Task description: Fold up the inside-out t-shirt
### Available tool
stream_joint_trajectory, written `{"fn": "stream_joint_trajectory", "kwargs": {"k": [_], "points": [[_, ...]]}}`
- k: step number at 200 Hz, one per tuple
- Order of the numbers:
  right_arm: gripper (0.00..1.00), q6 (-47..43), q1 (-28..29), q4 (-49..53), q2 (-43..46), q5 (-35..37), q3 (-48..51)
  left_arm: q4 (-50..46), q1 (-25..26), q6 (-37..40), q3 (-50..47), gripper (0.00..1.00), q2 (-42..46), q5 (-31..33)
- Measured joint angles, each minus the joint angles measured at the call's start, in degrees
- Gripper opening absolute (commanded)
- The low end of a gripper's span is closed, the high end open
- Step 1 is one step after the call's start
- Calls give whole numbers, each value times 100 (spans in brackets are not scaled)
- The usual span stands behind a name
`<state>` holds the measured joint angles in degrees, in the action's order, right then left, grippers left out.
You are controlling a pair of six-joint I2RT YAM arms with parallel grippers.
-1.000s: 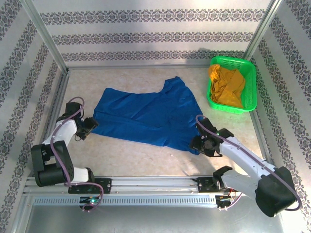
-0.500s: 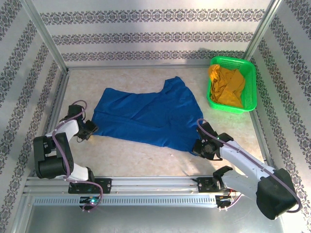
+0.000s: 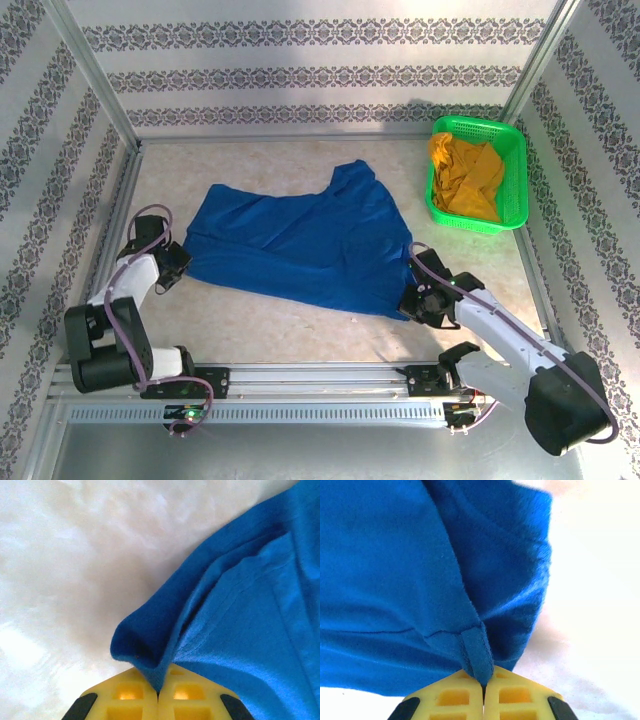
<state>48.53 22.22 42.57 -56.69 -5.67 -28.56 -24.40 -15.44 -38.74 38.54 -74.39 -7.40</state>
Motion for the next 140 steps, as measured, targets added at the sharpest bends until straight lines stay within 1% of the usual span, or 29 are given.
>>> {"fn": "stream_joint_trajectory", "kwargs": {"k": [37, 41, 47, 48, 55, 59, 62, 70, 79, 96, 114, 130, 140], "points": [[0, -162, -144, 68, -7, -44, -22, -284, -70, -125, -343, 0, 562, 195], [0, -186, -151, 76, -13, -44, -22, -302, -74, -144, -391, 5, 610, 197], [1, -208, -162, 87, -24, -44, -22, -343, -81, -175, -466, 16, 691, 201], [3, -210, -164, 90, -26, -44, -22, -354, -81, -186, -483, 17, 708, 201], [22, -238, -186, 122, -50, -46, -35, -415, -81, -210, -544, 33, 774, 208], [29, -243, -188, 149, -66, -42, -50, -476, -81, -219, -568, 40, 807, 214], [33, -249, -190, 166, -76, -39, -61, -507, -81, -234, -579, 45, 822, 214], [38, -278, -223, 225, -90, -35, -96, -603, -81, -269, -581, 54, 859, 240], [41, -289, -225, 313, -76, -15, -155, -697, -81, -289, -573, 59, 940, 304], [44, -339, -260, 507, 35, 22, -345, -953, -81, -337, -422, 63, 1108, 409], [45, -334, -302, 680, 247, 83, -756, -1056, -81, -269, 63, 63, 1099, 420], [46, -356, -339, 710, 286, 129, -1248, -909, -81, -133, 643, 63, 872, 190], [46, -411, -387, 686, 175, 136, -1582, -728, -81, 26, 1032, 63, 535, -59]]}}
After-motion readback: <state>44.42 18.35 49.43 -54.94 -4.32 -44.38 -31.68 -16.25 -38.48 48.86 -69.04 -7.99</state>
